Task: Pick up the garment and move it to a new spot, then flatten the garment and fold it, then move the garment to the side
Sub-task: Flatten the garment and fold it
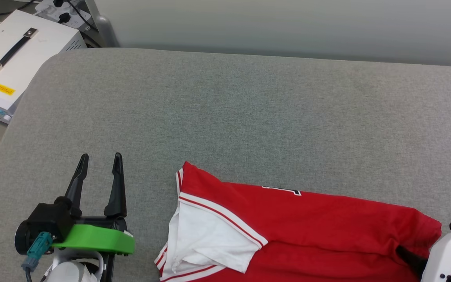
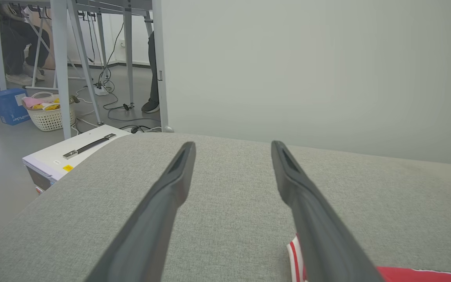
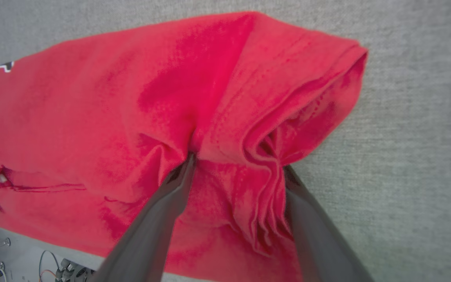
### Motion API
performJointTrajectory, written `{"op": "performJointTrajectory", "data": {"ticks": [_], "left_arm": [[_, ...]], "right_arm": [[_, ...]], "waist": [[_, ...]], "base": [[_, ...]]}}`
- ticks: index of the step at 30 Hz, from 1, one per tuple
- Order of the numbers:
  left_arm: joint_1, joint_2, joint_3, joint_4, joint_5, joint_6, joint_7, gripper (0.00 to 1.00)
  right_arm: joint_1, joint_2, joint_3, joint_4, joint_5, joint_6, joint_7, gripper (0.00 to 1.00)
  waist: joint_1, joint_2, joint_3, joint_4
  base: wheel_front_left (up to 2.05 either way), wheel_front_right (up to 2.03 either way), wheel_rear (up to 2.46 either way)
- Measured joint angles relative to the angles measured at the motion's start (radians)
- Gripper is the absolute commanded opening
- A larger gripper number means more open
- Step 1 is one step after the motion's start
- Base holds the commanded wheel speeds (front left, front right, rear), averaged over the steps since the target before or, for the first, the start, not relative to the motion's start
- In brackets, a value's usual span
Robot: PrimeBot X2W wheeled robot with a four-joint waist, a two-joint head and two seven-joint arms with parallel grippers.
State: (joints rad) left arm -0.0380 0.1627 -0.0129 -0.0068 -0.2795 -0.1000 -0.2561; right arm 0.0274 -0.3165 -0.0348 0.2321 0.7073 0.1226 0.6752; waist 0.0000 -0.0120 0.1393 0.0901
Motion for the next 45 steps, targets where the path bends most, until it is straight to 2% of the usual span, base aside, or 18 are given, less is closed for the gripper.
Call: {"op": "performJointTrajectory", "data": {"ticks": [1, 14, 20, 24, 27, 34, 45], "left_arm": [[0.0, -0.002, 0.001, 0.001, 0.0, -0.002, 0.0, 1.0], [0.002, -0.018, 0.021, 0.012, 0.008, -0.016, 0.0, 1.0], [0.002, -0.03, 0.021, 0.011, 0.009, -0.02, 0.0, 1.0], [0.005, -0.032, 0.02, 0.013, 0.01, -0.021, 0.0, 1.0], [0.011, -0.032, 0.02, 0.014, 0.009, -0.023, 0.0, 1.0], [0.026, -0.042, 0.021, 0.019, 0.009, -0.024, 0.0, 1.0], [0.059, -0.058, 0.031, 0.02, 0.009, -0.025, 0.0, 1.0]], "right_arm": [[-0.002, -0.002, 0.005, 0.005, 0.0, 0.0, -0.01, 0.0], [-0.015, -0.06, 0.008, 0.059, -0.027, 0.01, -0.144, 0.0], [-0.039, -0.106, -0.065, 0.105, -0.095, 0.01, -0.183, 0.0], [-0.061, -0.108, -0.174, 0.16, -0.152, 0.009, -0.186, 0.0], [-0.071, -0.105, -0.194, 0.154, -0.191, 0.009, -0.173, 0.0], [-0.051, -0.064, -0.202, 0.028, -0.194, 0.009, -0.113, 0.0], [0.053, 0.024, -0.115, -0.261, -0.167, 0.009, 0.04, 0.0]], "waist": [[0.0, 0.0, -0.002, 0.0], [0.0, 0.0, -0.031, -0.008], [0.0, 0.0, -0.036, -0.014], [0.0, 0.0, -0.041, -0.017], [0.0, 0.0, -0.043, -0.017], [0.0, 0.0, -0.071, -0.017], [0.0, 0.0, -0.127, -0.022]], "base": [[0.0, 0.0, 0.0], [0.0, 0.0, 0.0], [0.0, 0.0, 0.0], [0.0, 0.0, 0.0], [0.0, 0.0, 0.0], [0.0, 0.0, 0.0], [0.0, 0.0, 0.0]]}}
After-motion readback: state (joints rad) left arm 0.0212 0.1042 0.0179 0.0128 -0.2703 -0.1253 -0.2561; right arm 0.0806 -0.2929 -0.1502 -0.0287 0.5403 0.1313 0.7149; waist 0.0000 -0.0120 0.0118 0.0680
